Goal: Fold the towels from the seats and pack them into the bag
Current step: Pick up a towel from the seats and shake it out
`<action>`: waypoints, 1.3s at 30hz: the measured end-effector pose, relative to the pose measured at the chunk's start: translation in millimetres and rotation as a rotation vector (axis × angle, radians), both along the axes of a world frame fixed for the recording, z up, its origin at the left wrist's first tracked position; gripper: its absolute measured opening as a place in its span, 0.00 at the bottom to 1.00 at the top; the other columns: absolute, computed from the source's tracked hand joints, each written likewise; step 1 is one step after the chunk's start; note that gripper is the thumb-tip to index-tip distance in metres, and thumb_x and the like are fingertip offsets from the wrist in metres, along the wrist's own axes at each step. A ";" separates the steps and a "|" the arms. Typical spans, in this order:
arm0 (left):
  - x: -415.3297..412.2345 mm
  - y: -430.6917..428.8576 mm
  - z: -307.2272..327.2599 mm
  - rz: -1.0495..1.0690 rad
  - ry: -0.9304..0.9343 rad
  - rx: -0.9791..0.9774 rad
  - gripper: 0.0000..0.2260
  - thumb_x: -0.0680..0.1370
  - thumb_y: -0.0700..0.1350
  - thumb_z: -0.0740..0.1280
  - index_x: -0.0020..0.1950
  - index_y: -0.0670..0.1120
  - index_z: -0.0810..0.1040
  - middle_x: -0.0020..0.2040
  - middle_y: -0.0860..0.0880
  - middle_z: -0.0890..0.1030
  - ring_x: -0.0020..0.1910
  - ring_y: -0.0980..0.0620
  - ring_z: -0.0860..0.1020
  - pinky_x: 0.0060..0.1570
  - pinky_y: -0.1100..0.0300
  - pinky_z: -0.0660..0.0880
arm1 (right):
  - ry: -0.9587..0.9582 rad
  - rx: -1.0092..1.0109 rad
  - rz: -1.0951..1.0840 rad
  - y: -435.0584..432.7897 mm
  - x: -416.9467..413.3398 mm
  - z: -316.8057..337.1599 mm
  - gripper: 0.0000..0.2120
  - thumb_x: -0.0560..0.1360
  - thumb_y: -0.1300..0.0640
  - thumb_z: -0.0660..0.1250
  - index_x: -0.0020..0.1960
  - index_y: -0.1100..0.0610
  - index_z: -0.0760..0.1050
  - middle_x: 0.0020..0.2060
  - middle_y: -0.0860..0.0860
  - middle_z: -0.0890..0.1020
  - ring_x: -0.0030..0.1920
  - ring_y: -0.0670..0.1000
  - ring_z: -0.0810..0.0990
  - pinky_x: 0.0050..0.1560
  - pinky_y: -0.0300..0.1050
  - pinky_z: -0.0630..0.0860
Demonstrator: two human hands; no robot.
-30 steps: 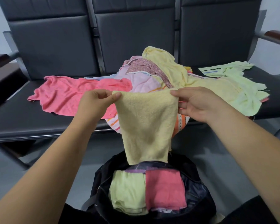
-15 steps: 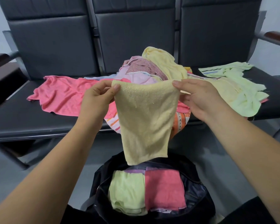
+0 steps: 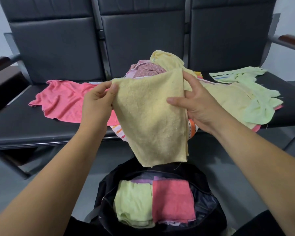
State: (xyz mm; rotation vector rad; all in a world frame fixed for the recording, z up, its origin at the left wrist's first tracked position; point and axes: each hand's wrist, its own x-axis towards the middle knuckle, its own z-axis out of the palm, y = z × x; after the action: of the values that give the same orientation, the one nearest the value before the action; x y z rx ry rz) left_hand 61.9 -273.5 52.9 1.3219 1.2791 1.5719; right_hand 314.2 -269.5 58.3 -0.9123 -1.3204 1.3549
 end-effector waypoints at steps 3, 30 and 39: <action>-1.7 4.4 -1.1 -0.222 -0.112 -0.071 0.19 0.80 0.41 0.68 0.71 0.51 0.76 0.59 0.46 0.84 0.59 0.51 0.82 0.59 0.55 0.76 | -0.036 -0.002 -0.027 0.0 -3.8 -4.3 0.38 0.73 0.73 0.72 0.76 0.48 0.66 0.54 0.59 0.86 0.56 0.58 0.85 0.55 0.54 0.82; 11.4 4.6 -11.9 -0.332 0.679 -0.092 0.07 0.79 0.41 0.70 0.46 0.54 0.80 0.37 0.57 0.78 0.37 0.61 0.73 0.42 0.63 0.69 | -0.743 0.267 -0.129 14.2 3.9 -13.2 0.09 0.70 0.59 0.79 0.43 0.49 0.80 0.40 0.40 0.80 0.44 0.39 0.77 0.43 0.30 0.69; 10.5 7.9 -18.3 -0.273 0.224 -0.319 0.09 0.72 0.49 0.75 0.50 0.51 0.80 0.41 0.49 0.79 0.34 0.52 0.75 0.33 0.59 0.71 | -0.162 -0.144 -0.091 13.7 12.7 -19.3 0.14 0.67 0.65 0.79 0.46 0.52 0.79 0.47 0.52 0.83 0.39 0.49 0.84 0.33 0.40 0.79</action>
State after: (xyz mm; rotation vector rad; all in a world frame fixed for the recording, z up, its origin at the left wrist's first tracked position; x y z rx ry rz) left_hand 72.4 -265.6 34.5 1.4218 1.3506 1.0086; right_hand 327.0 -255.7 39.0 -1.1875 -1.2978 1.3417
